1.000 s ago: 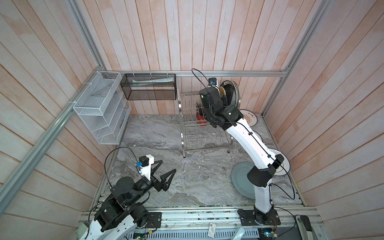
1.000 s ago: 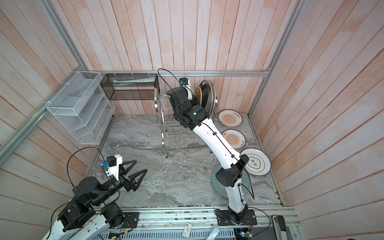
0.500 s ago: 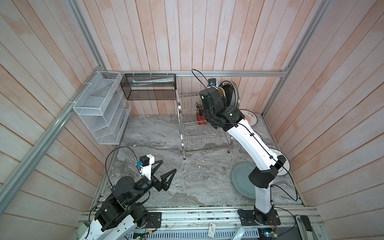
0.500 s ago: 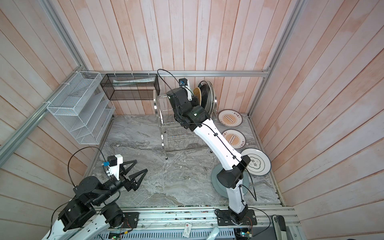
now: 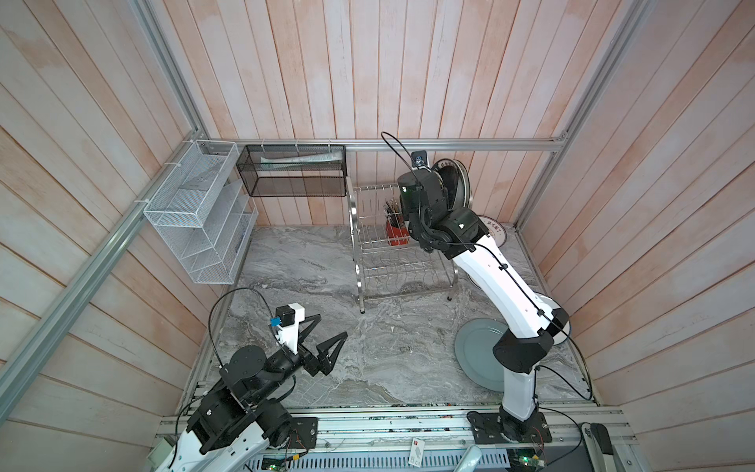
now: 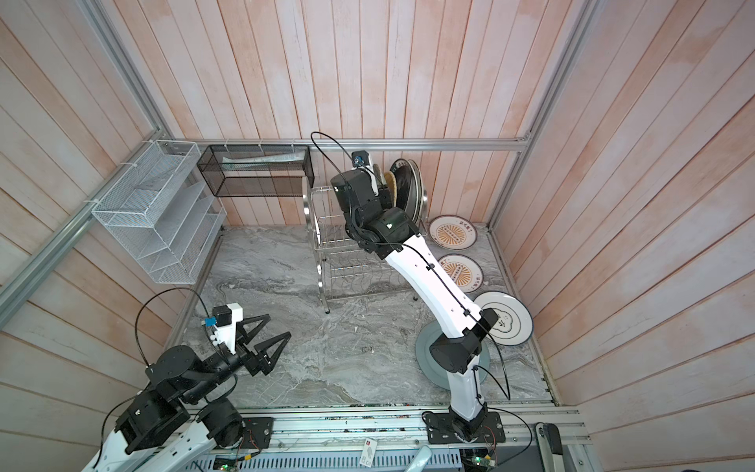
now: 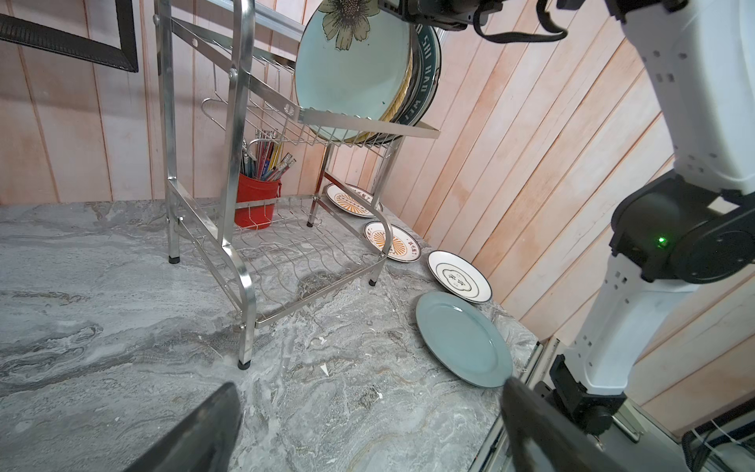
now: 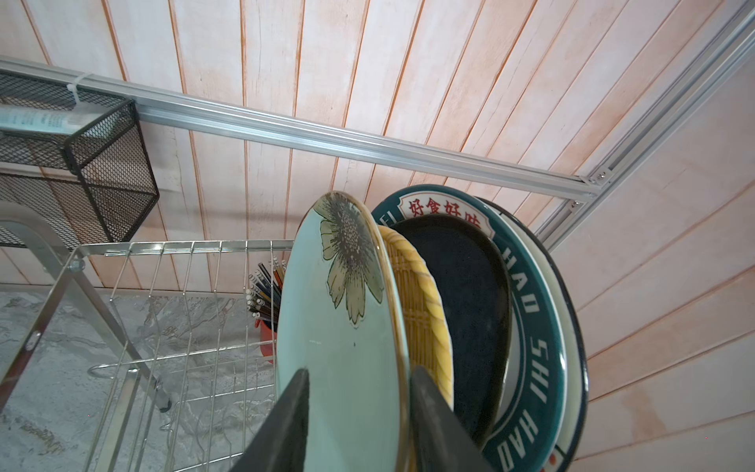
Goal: Load the plates into the dish rack
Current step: 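Open the right gripper to release the flower plate, then draw the right gripper back while the left gripper moves toward the rack base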
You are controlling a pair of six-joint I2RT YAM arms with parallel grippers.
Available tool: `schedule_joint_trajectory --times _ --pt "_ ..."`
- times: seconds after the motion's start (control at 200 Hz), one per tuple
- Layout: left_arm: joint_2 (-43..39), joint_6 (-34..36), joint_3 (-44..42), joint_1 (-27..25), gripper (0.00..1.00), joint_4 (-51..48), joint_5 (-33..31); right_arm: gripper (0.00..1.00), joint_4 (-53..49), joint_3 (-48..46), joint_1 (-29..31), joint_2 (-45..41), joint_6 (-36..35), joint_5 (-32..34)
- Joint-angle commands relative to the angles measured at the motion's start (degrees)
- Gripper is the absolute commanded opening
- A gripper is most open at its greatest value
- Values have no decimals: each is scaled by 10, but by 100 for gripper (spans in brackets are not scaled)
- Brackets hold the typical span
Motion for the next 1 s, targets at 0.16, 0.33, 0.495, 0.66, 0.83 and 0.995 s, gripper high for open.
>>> schedule_joint_trajectory --times 0.16,0.33,0.495,0.66,0.83,0.995 --pt "10 9 -2 4 100 9 4 55 13 26 -1 -17 -9 -45" --pt "16 9 -1 5 100 8 5 64 23 27 -1 -30 -13 -78" --pt "18 8 -2 6 100 8 5 67 27 28 -5 -48 -12 -108" --pt "27 5 -1 5 100 6 0 76 33 -6 -7 -101 -3 -149" --pt "60 -9 -1 6 100 5 -11 92 148 -230 -13 -267 -5 -178" --pt "157 -47 16 5 100 14 -43 98 230 -479 -61 -456 52 -226"
